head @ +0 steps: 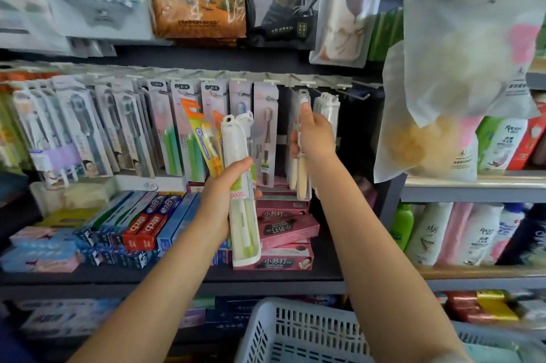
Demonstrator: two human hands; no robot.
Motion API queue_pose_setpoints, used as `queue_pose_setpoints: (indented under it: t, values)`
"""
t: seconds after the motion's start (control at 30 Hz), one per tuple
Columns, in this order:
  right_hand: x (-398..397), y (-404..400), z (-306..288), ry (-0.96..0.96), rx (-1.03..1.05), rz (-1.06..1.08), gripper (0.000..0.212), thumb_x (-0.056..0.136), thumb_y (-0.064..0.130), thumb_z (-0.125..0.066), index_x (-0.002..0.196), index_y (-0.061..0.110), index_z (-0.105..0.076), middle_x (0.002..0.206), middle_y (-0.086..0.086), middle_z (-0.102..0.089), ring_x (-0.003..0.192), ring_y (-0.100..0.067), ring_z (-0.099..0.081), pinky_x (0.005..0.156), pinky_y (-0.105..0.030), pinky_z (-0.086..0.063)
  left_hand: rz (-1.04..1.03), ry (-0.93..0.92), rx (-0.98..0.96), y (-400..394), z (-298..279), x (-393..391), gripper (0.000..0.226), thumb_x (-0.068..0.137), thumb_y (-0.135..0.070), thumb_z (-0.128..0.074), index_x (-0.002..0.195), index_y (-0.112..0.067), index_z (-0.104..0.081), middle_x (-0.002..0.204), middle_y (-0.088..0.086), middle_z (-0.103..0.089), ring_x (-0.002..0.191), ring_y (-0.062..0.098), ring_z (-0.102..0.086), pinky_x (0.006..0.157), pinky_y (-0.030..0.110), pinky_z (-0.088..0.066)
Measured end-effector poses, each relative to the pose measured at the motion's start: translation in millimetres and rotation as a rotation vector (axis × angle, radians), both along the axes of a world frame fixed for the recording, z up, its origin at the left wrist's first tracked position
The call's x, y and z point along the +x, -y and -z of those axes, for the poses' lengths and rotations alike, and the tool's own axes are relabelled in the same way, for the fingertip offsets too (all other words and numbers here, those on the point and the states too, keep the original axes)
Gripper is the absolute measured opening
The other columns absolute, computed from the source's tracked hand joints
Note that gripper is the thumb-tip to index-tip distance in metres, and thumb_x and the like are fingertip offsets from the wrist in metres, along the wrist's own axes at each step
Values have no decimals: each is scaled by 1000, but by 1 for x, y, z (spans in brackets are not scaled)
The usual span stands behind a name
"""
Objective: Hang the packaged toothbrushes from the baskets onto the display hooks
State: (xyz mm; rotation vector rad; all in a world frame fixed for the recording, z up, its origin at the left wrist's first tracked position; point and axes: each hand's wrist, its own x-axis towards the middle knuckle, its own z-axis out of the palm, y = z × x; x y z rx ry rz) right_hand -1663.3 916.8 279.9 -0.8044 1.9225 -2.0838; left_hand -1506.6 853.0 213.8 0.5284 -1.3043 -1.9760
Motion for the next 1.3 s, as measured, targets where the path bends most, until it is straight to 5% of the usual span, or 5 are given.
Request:
queue_pose_setpoints:
  t: [0.37,0.7,0.97,1.13,1.3]
  values:
    - [-17,15,5,45,75,42,45,108,49,-34,99,11,-55,66,-6,-56,38,-15,-49,39,-22,-42,-9,8,-12,10,4,-16,47,66,-42,-77,104,-14,-70,83,13,-67,61,23,-67,50,27,-52]
    - [-25,22,25,187,107,54,58,100,60,-46,89,7,-65,73,-6,-64,58,-22,-61,71,-38,-58,64,61,-46,7,8,-15,33,87,-30,-72,115,-13,-69,82,5,-75,70,21,-73,58,27,-56]
    - [13,-2,65,-131,233,314,41,89,37,-60,116,7,-59,107,-7,-53,95,-23,-53,79,-30,-45,194,-17,63,3,8,5,22,96,-23,-55,107,-9,-68,90,7,-76,78,20,-71,68,32,-57]
    - [77,-20,62,-48,134,-312,48,101,45,-54,106,0,-68,91,-14,-72,78,-18,-68,77,-35,-54,270,-61,123,1,14,21,25,81,-29,-59,93,-11,-71,75,9,-72,60,19,-69,53,25,-56]
    - [94,-14,65,-73,67,-360,82,80,64,-65,108,-12,-55,100,-35,-61,82,-25,-58,80,-47,-50,249,-67,157,-1,18,32,38,71,-32,-64,101,-11,-71,83,11,-74,67,22,-71,60,30,-58]
